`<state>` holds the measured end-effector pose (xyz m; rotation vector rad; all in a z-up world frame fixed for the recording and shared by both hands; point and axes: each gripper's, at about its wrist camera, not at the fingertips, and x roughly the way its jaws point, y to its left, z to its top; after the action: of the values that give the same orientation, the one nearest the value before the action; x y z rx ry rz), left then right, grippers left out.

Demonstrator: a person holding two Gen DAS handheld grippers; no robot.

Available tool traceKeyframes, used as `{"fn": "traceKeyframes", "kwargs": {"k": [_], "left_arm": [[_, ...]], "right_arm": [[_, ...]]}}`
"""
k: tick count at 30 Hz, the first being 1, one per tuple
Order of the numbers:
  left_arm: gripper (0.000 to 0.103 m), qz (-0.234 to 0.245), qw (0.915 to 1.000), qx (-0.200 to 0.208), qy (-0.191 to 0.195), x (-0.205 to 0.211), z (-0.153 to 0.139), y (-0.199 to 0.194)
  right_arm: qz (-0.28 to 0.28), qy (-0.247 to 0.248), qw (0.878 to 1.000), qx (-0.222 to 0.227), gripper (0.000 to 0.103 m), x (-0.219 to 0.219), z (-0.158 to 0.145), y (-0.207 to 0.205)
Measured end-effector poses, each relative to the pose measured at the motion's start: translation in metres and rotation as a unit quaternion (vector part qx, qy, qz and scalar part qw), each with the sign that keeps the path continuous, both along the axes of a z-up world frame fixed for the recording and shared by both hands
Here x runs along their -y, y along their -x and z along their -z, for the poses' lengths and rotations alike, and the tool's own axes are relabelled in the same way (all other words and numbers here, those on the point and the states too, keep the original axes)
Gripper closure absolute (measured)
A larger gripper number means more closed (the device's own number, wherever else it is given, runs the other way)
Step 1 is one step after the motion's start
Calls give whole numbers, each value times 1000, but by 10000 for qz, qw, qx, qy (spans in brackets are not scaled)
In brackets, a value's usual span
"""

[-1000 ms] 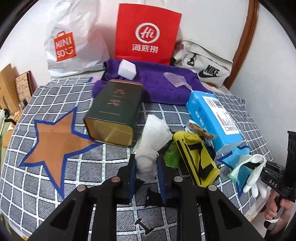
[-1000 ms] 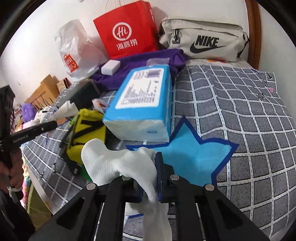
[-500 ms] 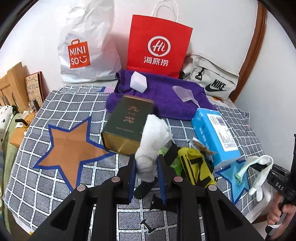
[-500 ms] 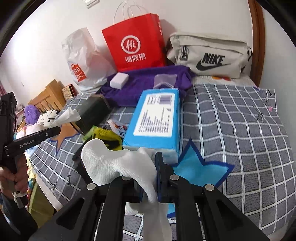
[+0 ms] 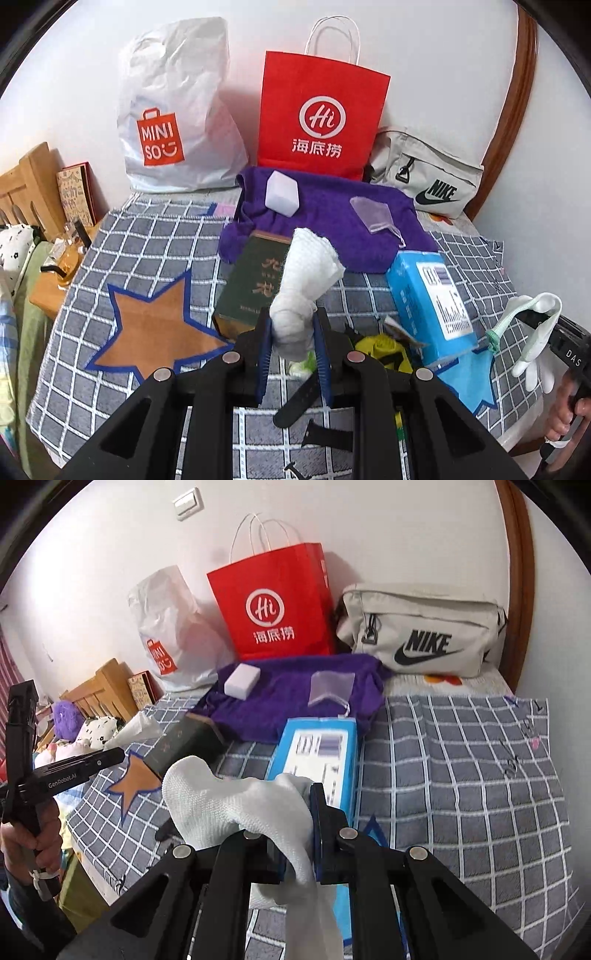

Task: Organize soft objects
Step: 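Carry the white cloth in the left tool while the right tool carries the gloves toward the towel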

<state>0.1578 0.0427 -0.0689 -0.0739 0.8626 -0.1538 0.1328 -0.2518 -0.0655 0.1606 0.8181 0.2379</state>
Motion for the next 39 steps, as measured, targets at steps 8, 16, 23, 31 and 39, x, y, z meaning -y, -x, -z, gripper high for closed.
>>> {"fn": "traceKeyframes", "kwargs": {"k": [8, 16, 23, 31, 39], "left_arm": [[82, -36, 9998, 1, -175, 6, -16, -27], [82, 38, 9995, 43, -323, 15, -26, -51], [82, 17, 9996, -140, -253, 8, -11, -73], [82, -69, 9992, -299, -258, -7, 4, -93], [82, 85, 9986, -523, 52, -11, 20, -117]], "right_arm": [[-45, 49, 10000, 60, 93, 2, -10, -27], [-33, 57, 9999, 87, 93, 3, -15, -57], [-16, 197, 9998, 63, 93, -2, -15, -82], [-3, 154, 9999, 19, 93, -7, -9, -112], [14, 160, 9999, -51, 93, -8, 1, -147]]}}
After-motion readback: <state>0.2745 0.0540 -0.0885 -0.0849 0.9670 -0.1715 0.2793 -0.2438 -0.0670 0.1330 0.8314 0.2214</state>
